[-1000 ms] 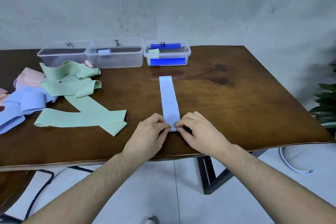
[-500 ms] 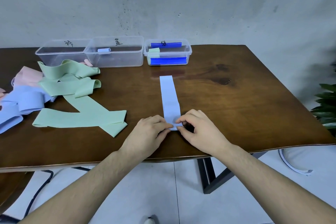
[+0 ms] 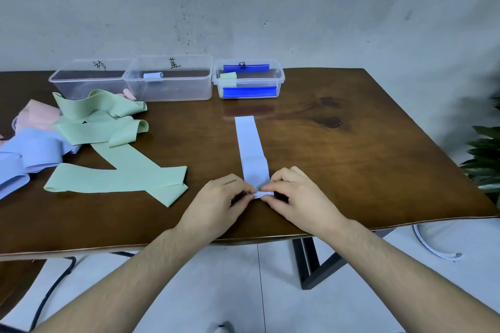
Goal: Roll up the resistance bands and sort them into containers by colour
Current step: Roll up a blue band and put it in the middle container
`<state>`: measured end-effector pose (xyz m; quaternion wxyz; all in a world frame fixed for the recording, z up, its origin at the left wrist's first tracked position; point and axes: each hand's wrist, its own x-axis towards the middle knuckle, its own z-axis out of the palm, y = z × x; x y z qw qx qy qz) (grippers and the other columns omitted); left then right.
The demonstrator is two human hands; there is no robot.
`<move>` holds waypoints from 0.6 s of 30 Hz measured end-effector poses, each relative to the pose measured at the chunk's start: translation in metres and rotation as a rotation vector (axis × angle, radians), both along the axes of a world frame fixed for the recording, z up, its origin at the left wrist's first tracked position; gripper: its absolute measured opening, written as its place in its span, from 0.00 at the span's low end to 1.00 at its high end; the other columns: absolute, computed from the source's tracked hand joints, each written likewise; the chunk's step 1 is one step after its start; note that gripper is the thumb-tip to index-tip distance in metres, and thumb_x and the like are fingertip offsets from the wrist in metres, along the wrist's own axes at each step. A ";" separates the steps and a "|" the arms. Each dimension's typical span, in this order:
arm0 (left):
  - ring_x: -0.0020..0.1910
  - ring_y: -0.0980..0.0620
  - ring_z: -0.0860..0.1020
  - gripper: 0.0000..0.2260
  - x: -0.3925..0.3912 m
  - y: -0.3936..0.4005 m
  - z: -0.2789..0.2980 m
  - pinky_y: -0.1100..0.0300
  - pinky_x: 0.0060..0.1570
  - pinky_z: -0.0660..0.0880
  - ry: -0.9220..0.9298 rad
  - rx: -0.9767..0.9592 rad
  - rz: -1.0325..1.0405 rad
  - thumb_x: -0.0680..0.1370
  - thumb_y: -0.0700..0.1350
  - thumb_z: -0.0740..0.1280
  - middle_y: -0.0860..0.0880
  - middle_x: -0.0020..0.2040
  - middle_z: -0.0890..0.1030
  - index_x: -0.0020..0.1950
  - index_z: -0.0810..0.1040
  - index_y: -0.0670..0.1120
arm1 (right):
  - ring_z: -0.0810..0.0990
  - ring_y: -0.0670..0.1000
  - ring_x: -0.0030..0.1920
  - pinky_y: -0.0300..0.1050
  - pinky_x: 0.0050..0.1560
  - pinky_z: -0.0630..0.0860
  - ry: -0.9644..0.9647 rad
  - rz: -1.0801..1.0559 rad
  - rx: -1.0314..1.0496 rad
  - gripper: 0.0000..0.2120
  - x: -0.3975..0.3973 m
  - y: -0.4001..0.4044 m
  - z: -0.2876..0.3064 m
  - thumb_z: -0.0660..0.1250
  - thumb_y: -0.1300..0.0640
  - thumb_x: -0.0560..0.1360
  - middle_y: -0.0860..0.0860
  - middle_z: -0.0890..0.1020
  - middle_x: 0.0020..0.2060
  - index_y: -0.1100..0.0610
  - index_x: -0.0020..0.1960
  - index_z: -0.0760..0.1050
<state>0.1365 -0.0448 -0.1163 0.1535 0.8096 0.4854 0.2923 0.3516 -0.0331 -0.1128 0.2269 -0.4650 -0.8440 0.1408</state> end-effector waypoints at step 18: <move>0.40 0.61 0.74 0.08 -0.003 0.013 0.006 0.60 0.43 0.77 0.113 0.058 -0.055 0.80 0.46 0.69 0.55 0.51 0.78 0.57 0.84 0.47 | 0.70 0.43 0.52 0.38 0.56 0.72 -0.041 -0.012 0.039 0.11 -0.001 0.006 -0.001 0.67 0.50 0.81 0.42 0.79 0.53 0.50 0.61 0.81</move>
